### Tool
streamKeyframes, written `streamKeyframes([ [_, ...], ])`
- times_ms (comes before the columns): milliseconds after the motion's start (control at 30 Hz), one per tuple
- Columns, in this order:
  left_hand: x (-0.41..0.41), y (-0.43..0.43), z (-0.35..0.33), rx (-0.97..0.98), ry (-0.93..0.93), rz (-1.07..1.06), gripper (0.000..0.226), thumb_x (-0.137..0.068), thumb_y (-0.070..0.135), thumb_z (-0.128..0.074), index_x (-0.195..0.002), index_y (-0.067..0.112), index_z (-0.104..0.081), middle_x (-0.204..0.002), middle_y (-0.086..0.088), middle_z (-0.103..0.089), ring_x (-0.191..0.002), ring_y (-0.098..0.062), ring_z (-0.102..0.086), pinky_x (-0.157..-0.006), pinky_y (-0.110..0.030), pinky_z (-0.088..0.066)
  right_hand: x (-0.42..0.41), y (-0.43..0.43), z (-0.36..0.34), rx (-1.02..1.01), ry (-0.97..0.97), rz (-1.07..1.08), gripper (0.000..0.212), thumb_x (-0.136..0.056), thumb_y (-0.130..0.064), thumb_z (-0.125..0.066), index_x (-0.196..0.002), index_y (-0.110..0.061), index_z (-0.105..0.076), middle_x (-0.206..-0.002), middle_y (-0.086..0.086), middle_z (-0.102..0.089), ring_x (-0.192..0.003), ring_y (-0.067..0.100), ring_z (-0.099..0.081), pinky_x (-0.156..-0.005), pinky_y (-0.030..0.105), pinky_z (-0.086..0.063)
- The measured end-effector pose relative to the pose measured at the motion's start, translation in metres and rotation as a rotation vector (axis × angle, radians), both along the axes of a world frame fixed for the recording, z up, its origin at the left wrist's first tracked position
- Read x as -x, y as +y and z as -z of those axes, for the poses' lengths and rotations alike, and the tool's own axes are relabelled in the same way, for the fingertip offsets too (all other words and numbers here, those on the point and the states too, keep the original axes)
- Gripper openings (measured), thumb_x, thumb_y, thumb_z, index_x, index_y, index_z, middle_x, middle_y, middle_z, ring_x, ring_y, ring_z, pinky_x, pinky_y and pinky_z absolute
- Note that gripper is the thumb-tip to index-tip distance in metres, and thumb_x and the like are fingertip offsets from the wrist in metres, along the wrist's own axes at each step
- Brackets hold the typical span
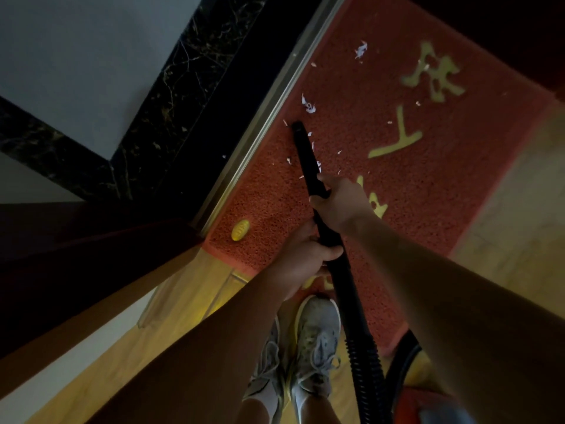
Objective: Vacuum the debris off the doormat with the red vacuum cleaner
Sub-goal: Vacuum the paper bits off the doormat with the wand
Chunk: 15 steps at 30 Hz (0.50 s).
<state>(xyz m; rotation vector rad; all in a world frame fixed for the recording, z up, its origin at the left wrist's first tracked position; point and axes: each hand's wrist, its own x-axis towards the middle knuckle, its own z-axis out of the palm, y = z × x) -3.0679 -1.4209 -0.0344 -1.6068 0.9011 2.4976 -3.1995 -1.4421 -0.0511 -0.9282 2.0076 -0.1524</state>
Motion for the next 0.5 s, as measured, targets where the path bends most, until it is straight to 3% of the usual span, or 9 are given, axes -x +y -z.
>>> streamKeyframes([
  [200, -0.007, 0.014, -0.002, -0.006, 0.004, 0.043, 0.043, -0.092, 0.005, -0.067, -0.13, 0.021, -0.056, -0.111, -0.014, -0.07, -0.098, -0.026, -0.073, -0.075, -0.033, -0.059, -0.004, 0.016, -0.002, -0.057, -0.036, -0.008, 0.057, -0.095, -0.027, -0.061, -0.15, -0.025, -0.044, -0.132, 0.011, -0.063, -0.112, 0.028, -0.064, -0.086, 0.027, -0.048],
  [333, -0.017, 0.016, 0.004, -0.005, 0.002, 0.015, 0.047, -0.091, 0.002, -0.067, -0.133, 0.021, -0.056, -0.106, -0.011, -0.071, -0.098, -0.029, -0.073, -0.077, -0.038, -0.06, -0.015, 0.018, 0.003, -0.011, -0.021, -0.02, 0.059, -0.094, -0.029, -0.06, -0.15, -0.024, -0.044, -0.128, 0.012, -0.065, -0.112, 0.029, -0.064, -0.091, 0.031, -0.05],
  [500, -0.021, 0.001, 0.015, -0.013, -0.008, -0.024, 0.04, -0.091, -0.001, -0.067, -0.123, 0.021, -0.061, -0.109, -0.01, -0.071, -0.101, -0.031, -0.072, -0.079, -0.042, -0.059, -0.021, 0.0, 0.012, -0.005, -0.014, -0.029, 0.057, -0.097, -0.029, -0.058, -0.152, -0.027, -0.042, -0.13, 0.013, -0.065, -0.115, 0.03, -0.062, -0.084, 0.025, -0.043],
])
